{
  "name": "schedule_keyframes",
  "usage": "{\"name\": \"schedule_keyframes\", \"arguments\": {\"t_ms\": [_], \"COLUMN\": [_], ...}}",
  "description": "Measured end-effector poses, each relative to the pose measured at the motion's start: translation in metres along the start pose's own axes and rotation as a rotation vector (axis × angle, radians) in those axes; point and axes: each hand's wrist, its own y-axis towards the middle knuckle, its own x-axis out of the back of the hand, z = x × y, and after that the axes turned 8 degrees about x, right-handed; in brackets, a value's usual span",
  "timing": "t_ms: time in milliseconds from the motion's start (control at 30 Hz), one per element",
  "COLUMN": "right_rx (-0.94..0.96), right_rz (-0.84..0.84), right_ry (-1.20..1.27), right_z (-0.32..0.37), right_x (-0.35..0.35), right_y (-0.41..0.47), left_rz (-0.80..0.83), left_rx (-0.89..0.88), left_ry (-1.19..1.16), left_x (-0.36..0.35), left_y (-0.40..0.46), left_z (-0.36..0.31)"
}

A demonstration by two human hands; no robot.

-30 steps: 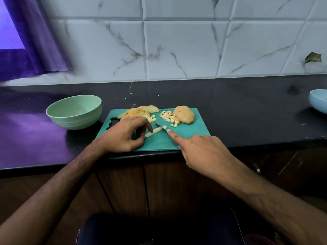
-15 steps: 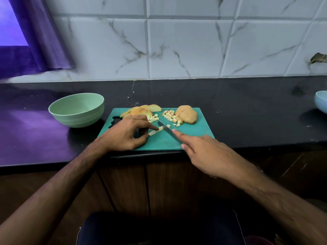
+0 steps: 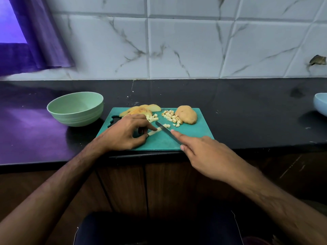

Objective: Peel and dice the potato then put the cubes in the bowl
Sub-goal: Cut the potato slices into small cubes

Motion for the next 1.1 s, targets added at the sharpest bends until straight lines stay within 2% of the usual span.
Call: {"name": "schedule_keyframes", "arguments": {"t_ms": [367, 700, 1100], "right_rx": [0.006, 0.0, 0.028], "right_rz": [-0.046, -0.001, -0.034], "right_ry": [-0.004, -0.011, -0.029], "right_z": [-0.003, 0.005, 0.013], "right_x": [0.008, -0.003, -0.011], "right_y": [0.015, 0.018, 0.007], "left_rz": [-0.03, -0.034, -0.03], "left_rx": [-0.016, -0.031, -0.021], "left_ry": [-0.002, -0.002, -0.02], "left_x": [-0.001, -0.004, -0.001], "left_y": [0.0, 0.001, 0.0], "left_z": [0.002, 0.006, 0.003]}}
